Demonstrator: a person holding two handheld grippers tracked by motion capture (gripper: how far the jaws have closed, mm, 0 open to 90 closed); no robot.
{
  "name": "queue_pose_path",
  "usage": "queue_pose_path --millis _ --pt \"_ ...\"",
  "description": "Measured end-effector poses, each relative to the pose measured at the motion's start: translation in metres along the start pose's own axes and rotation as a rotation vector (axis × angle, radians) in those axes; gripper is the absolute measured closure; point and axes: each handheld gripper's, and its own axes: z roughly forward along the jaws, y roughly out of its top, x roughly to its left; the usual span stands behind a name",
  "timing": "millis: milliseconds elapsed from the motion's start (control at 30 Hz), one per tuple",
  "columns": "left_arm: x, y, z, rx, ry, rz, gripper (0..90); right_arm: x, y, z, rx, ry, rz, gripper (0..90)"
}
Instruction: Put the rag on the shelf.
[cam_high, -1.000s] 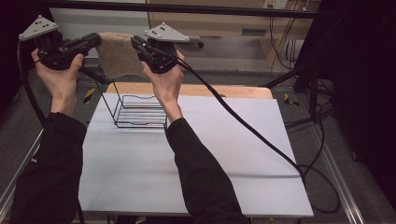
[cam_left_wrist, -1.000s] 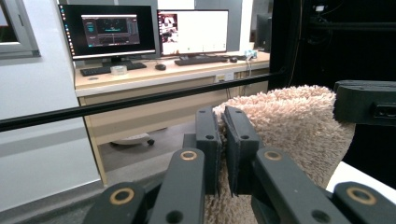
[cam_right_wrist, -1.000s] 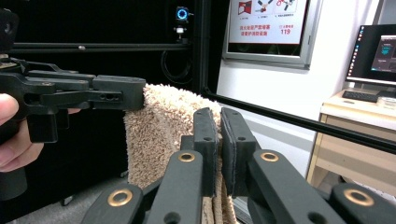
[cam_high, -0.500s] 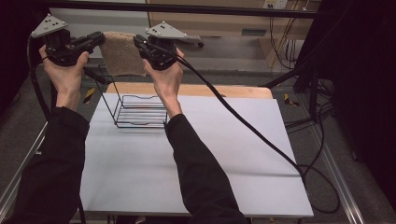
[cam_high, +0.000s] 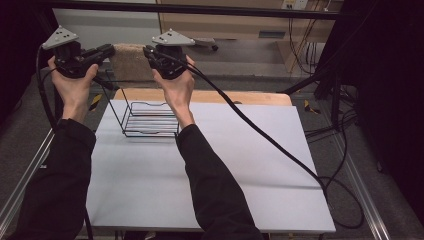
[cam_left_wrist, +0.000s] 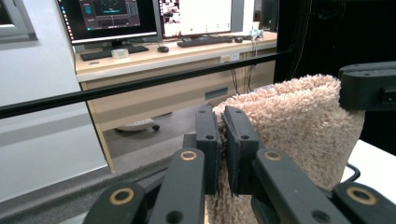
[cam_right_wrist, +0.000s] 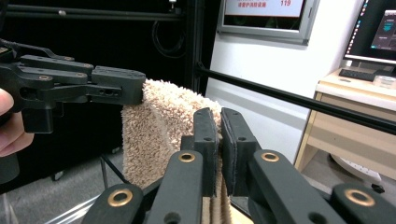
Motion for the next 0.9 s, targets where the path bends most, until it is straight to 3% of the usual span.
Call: queue_pose_path --millis 133,700,900 --pt "0.002 -0.007 -0.003 0.003 -0.008 -0.014 84.3 0.003 -0.004 0.002 0.016 0.004 -0.007 85.6" --pt "-0.006 -0.029 -0.016 0.015 -0.051 0.012 84.2 0.005 -0.025 -0.005 0.044 0.036 0.007 85.4" --pt "-0.008 -0.036 -0.021 0.028 -0.073 0.004 83.6 0.010 -0.027 -0.010 0.064 0.048 -0.017 85.2"
